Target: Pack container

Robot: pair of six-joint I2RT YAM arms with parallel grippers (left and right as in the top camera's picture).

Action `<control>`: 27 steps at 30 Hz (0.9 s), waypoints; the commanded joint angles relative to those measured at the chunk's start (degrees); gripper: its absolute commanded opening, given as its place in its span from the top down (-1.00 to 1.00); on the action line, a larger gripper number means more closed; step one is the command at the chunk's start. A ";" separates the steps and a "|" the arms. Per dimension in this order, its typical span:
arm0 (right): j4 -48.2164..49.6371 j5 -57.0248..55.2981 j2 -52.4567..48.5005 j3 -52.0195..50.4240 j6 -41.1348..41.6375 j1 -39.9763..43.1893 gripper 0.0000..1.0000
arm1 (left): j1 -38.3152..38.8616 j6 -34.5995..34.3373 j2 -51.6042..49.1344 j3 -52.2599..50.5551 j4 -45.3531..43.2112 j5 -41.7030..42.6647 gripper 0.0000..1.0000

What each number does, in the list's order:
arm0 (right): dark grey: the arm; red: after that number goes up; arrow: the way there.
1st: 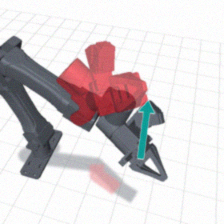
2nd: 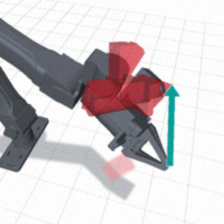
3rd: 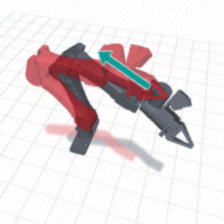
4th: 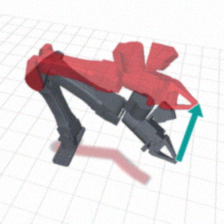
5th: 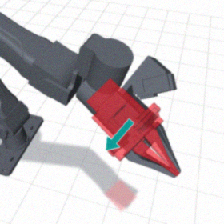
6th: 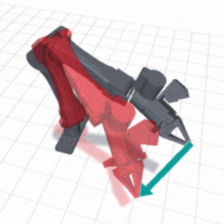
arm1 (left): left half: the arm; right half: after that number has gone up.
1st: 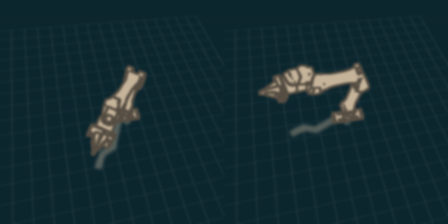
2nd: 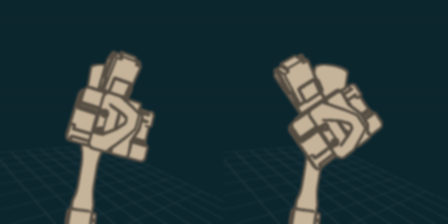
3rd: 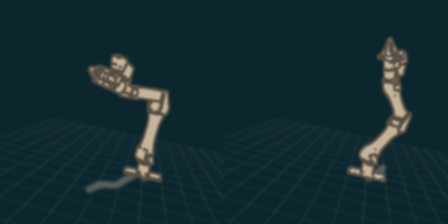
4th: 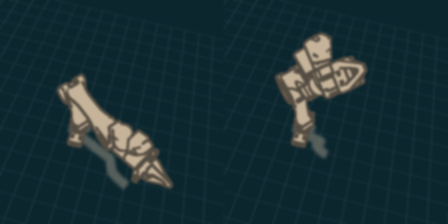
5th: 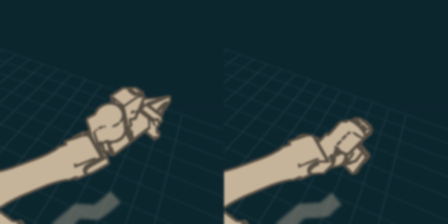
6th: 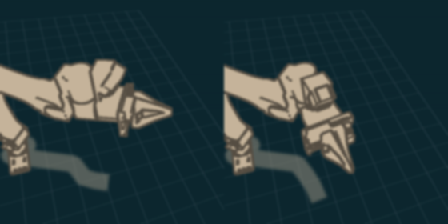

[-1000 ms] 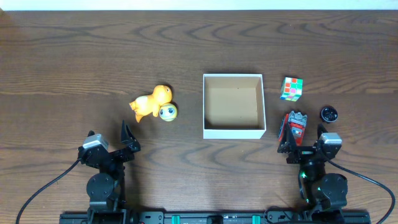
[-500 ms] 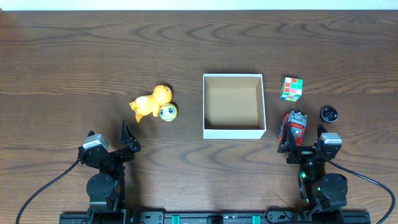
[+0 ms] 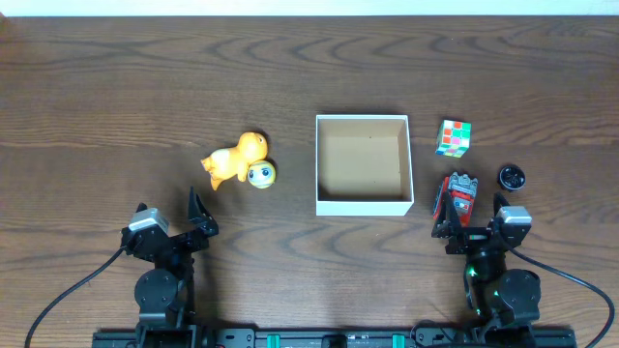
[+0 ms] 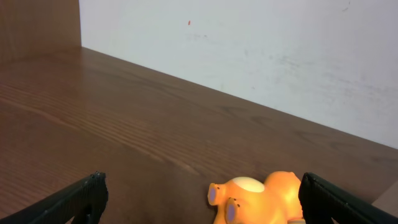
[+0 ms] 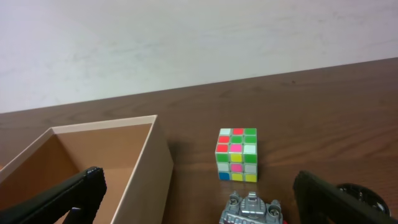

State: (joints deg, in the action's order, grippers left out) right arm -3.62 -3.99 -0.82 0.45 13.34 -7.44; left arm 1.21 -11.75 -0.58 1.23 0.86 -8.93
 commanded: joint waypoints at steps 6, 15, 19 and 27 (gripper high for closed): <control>-0.22 0.37 0.48 -0.15 -0.55 0.52 -0.98 | -0.28 1.14 0.35 -1.01 2.32 -0.04 -0.96; -0.22 0.37 0.48 -0.15 -0.55 0.52 -0.99 | -0.28 1.14 0.35 -1.01 2.34 -0.07 -0.96; -0.22 0.37 0.48 -0.15 -0.55 0.52 -0.98 | -0.28 1.11 0.35 -1.01 2.34 -0.04 -0.96; 1.51 -4.57 0.48 -0.11 4.48 0.52 -0.99 | -0.28 1.14 0.35 -1.01 2.34 -0.07 -0.96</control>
State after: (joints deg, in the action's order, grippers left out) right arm -2.74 -6.37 -0.82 0.45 14.22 -7.44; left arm 1.21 -11.75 -0.58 1.23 0.86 -8.93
